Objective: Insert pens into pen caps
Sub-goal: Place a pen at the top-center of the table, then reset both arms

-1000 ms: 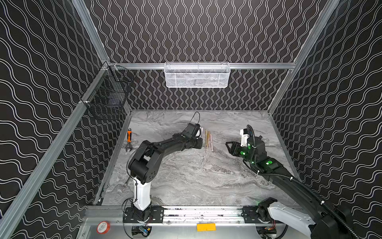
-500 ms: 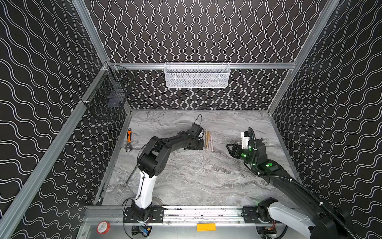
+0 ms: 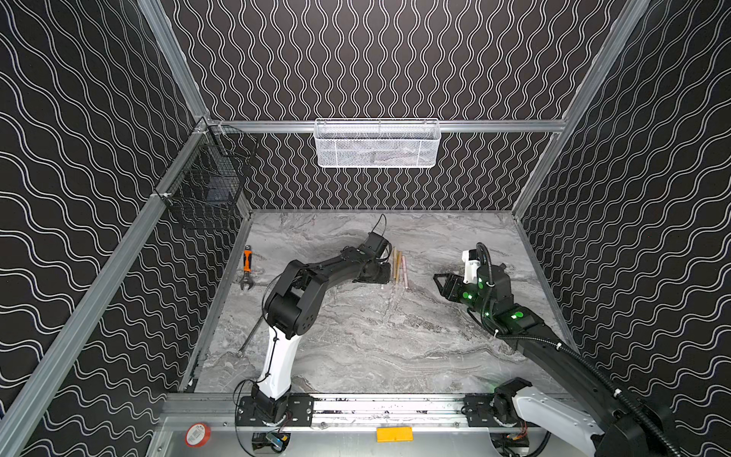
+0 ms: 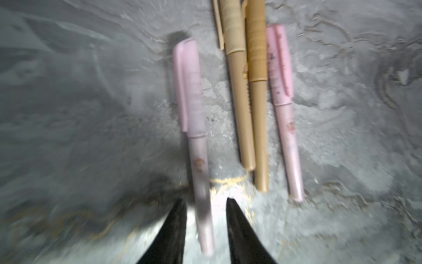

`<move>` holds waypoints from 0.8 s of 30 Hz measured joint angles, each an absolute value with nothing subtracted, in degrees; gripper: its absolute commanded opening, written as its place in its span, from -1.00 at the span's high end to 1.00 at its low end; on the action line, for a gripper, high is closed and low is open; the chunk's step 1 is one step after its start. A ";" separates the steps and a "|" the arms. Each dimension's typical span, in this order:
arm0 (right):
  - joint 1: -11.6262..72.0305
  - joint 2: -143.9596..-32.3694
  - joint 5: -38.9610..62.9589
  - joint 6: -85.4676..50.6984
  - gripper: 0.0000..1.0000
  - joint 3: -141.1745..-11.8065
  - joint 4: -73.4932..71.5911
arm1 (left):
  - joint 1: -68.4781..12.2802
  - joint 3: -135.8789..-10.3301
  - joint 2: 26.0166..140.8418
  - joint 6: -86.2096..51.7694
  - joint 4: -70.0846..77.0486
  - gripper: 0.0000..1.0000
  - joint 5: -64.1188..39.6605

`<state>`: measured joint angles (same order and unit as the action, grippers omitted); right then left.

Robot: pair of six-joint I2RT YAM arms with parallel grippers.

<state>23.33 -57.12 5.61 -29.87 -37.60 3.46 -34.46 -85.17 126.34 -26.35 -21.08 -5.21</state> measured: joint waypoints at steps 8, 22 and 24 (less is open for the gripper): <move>23.27 -57.25 6.74 -26.55 -0.97 -43.40 5.08 | -34.54 -78.70 107.98 -21.43 -19.14 -0.97 -1.80; 23.40 -65.21 6.07 -16.95 -1.00 -49.95 5.61 | -44.47 -49.54 76.99 -11.46 -4.64 -0.97 23.90; 22.59 -65.45 6.04 -15.42 -1.00 -48.69 4.29 | -41.95 -46.76 75.53 -6.96 -3.09 -0.97 23.27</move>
<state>22.59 -65.45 6.04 -15.42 -48.69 4.29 -41.95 -46.76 75.53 -6.96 -3.09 23.27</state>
